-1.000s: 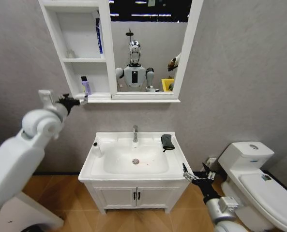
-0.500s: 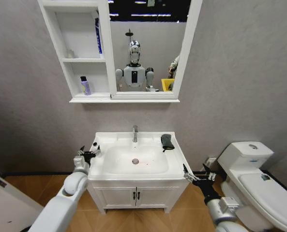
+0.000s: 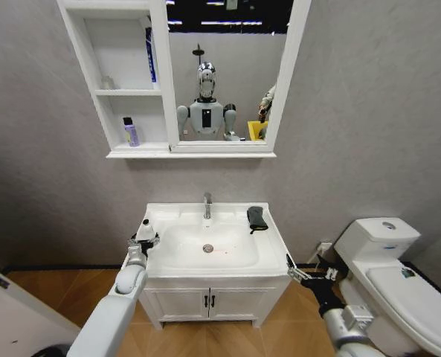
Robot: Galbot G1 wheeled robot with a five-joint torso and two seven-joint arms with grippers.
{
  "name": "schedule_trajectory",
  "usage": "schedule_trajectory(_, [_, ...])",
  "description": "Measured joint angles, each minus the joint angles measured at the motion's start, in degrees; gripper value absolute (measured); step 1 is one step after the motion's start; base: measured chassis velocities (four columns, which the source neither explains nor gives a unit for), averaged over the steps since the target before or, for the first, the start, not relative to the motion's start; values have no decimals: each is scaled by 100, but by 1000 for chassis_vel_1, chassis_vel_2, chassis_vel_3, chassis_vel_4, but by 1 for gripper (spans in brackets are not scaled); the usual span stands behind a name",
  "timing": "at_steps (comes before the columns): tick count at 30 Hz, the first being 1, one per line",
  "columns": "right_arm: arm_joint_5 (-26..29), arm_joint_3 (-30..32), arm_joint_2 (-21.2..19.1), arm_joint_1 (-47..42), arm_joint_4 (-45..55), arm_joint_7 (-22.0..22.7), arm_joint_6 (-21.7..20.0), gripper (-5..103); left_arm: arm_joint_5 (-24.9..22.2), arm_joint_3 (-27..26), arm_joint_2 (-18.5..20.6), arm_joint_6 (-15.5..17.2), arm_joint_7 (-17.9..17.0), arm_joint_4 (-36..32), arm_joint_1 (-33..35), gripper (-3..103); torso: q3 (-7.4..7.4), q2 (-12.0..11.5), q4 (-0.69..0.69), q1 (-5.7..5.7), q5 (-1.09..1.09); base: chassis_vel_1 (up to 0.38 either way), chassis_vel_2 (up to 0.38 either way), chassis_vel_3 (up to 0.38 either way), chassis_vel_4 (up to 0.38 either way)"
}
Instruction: Move facial cleanser and shampoo from washbasin to cabinet, then wipe washbasin with towel.
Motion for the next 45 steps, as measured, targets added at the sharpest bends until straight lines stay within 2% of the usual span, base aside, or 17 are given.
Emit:
schedule_trajectory(6, [0, 47, -18, 1, -40, 1, 16, 100, 16, 11, -101, -40, -5, 243, -243, 103, 0, 0, 0, 0, -1, 0, 0, 0, 0])
schedule_trajectory(10, [0, 53, -16, -28, -57, 2, 46, 100, 75, 12, -168, -73, -3, 402, -385, 96, 0, 0, 0, 0, -1, 0, 0, 0, 0])
schedule_trajectory(11, [0, 63, -17, -29, -60, 2, 54, 100, 92, 13, -197, -85, 20, 463, -428, 85, 0, 0, 0, 0, 0, 0, 0, 0, 0])
schedule_trajectory(15, [9, 81, -16, -22, -60, 4, 54, 100, 94, 13, -232, -98, 41, 515, -466, 79, 0, 0, 0, 0, -1, 0, 0, 0, 0])
schedule_trajectory(25, [127, 92, 8, 38, -47, 58, 4, 100, 156, -6, -273, -125, 204, 490, -460, 42, 0, -1, 0, 0, -1, 0, 0, 0, 0])
schedule_trajectory(27, [138, 93, 7, 49, -56, 65, 3, 100, 127, -17, -184, -87, 250, 242, -342, 33, 0, 0, -1, 1, -1, 0, 0, 0, 0])
schedule_trajectory(30, [153, 79, 21, 91, -70, 92, -8, 100, -34, 4, 43, 55, 85, -400, -109, 32, 0, -1, 0, 1, -2, 0, 0, 0, 0])
schedule_trajectory(32, [151, 58, 55, 122, -90, 107, -21, 100, -603, 86, 496, 483, -306, -1616, 84, 32, 1, -1, 3, 1, -6, 0, 0, 0, 0])
schedule_trajectory(33, [151, 58, 55, 122, -90, 107, -21, 100, -603, 86, 496, 483, -306, -1616, 84, 32, 1, -1, 3, 1, -6, 0, 0, 0, 0])
schedule_trajectory(35, [129, 18, 75, 138, -130, 108, -24, 100, -1849, 183, 1254, 1362, -900, -3173, -118, 32, -1, 0, -1, -2, 2, 0, 0, 0, 0])
schedule_trajectory(36, [129, 18, 75, 138, -130, 108, -24, 100, -1849, 183, 1254, 1362, -900, -3173, -118, 32, -1, 0, -1, -2, 2, 0, 0, 0, 0])
schedule_trajectory(37, [115, -3, 87, 141, -152, 106, -24, 100, -2465, 186, 1619, 1721, -1098, -3634, -341, 32, -1, 1, 1, -2, -3, 0, 0, 0, 0])
schedule_trajectory(38, [115, -3, 87, 141, -152, 106, -24, 100, -2465, 186, 1619, 1721, -1098, -3634, -341, 32, -1, 1, 1, -2, -3, 0, 0, 0, 0])
schedule_trajectory(39, [86, -58, 117, 159, -197, 99, -18, 100, -3538, 226, 2260, 2208, -1420, -4143, -859, 32, -1, 1, 1, -2, 0, 0, 0, 0, 0])
schedule_trajectory(40, [50, -111, 138, 167, -228, 89, 7, 100, -4294, 354, 2674, 2409, -1697, -4229, -1384, 32, -1, 1, 2, -2, 0, 0, 0, 0, 0])
schedule_trajectory(43, [20, -151, 155, 165, -244, 77, 29, 100, -4866, 502, 2934, 2522, -1908, -4144, -2000, 32, 0, 1, 3, -1, -3, 0, 0, 0, 0])
schedule_trajectory(45, [-4, -199, 172, 136, -248, 57, 49, 100, -5588, 1019, 3197, 2643, -2049, -3721, -3461, 32, 0, 0, 1, -1, 1, 0, 0, 0, 0])
